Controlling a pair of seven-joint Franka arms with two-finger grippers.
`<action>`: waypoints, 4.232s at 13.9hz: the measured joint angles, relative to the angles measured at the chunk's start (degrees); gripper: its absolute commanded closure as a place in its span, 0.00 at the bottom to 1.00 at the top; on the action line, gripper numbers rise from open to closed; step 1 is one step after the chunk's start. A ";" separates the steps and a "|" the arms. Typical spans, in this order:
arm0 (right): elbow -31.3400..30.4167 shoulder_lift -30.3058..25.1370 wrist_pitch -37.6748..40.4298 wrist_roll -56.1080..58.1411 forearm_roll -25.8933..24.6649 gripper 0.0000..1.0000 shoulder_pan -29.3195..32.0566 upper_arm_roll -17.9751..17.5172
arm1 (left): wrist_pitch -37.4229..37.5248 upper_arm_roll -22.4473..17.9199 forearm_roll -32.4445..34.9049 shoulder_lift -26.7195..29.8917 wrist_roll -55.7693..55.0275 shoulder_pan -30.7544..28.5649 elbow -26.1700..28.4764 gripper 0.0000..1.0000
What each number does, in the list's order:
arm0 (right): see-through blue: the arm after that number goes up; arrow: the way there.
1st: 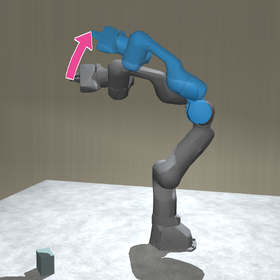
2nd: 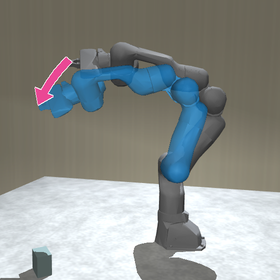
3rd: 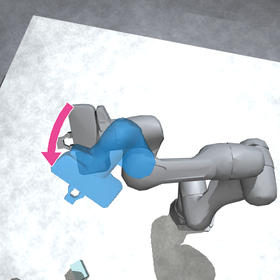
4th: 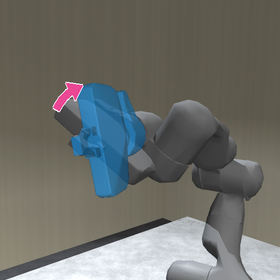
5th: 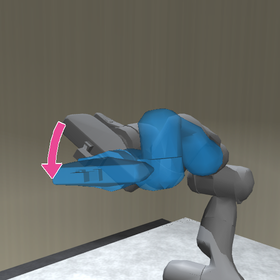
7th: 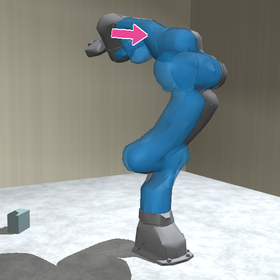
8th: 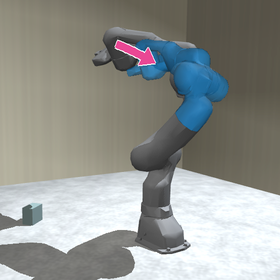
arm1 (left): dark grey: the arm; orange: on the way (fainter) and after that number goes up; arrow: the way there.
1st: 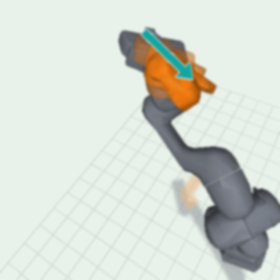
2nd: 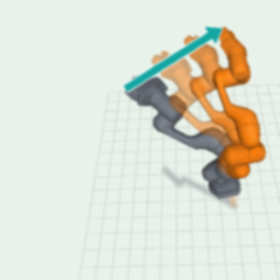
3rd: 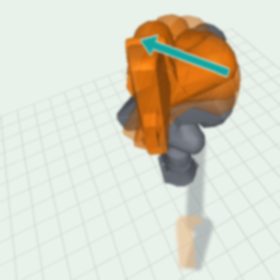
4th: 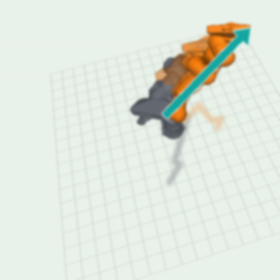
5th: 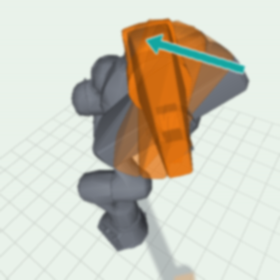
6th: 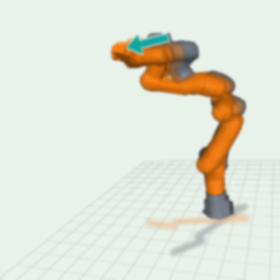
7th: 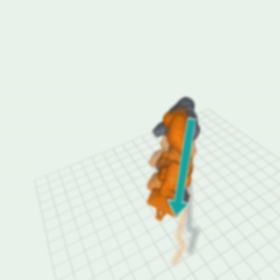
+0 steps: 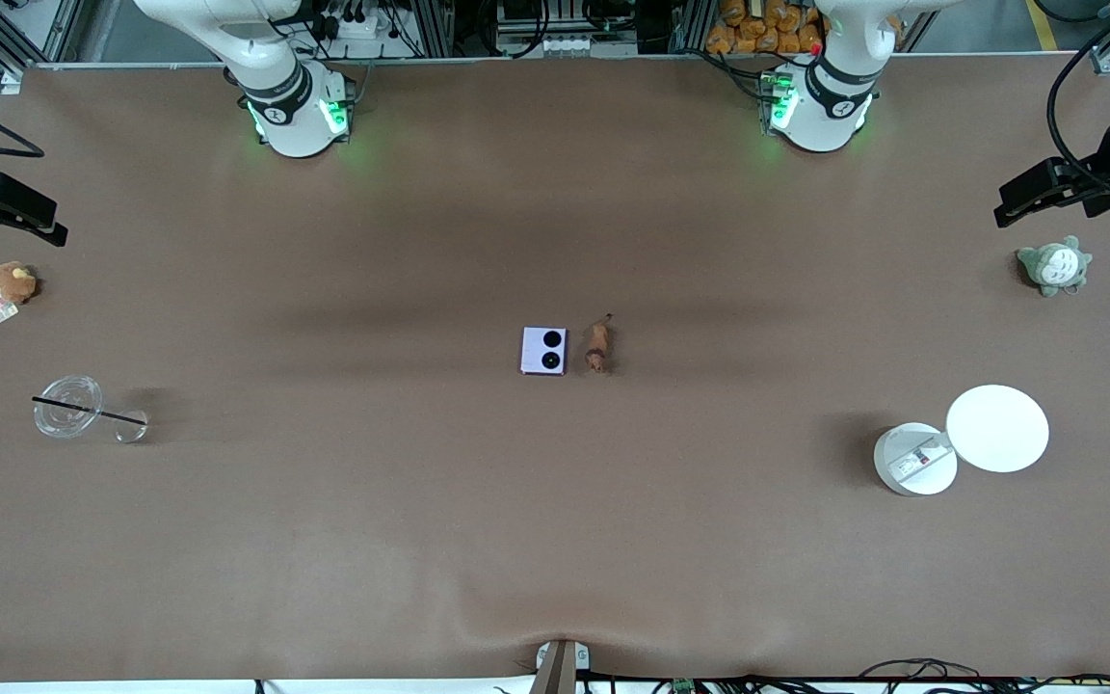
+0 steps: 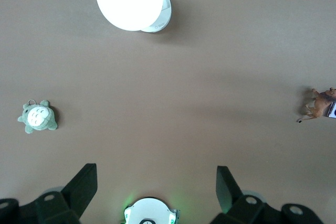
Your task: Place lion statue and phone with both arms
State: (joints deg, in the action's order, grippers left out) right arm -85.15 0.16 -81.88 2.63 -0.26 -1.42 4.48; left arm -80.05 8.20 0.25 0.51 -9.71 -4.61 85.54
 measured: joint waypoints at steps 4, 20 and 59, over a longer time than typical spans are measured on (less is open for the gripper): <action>0.00 0.00 0.17 0.00 0.00 0.00 0.01 0.00 | -0.02 0.54 0.02 -0.03 0.00 0.22 -0.04 0.00; 0.00 0.05 0.37 0.00 0.00 0.00 0.04 0.09 | -0.13 0.47 0.07 -2.57 0.00 0.04 -3.77 0.00; 0.00 0.10 0.42 0.38 0.01 0.00 0.52 0.38 | -36.53 9.38 7.76 -33.99 -34.12 26.66 0.32 0.00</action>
State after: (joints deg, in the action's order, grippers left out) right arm -85.15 0.26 -81.46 3.00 -0.26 -0.91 4.86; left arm -116.58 17.58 8.01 -33.48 -43.83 22.06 85.87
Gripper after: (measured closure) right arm 0.000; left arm 0.000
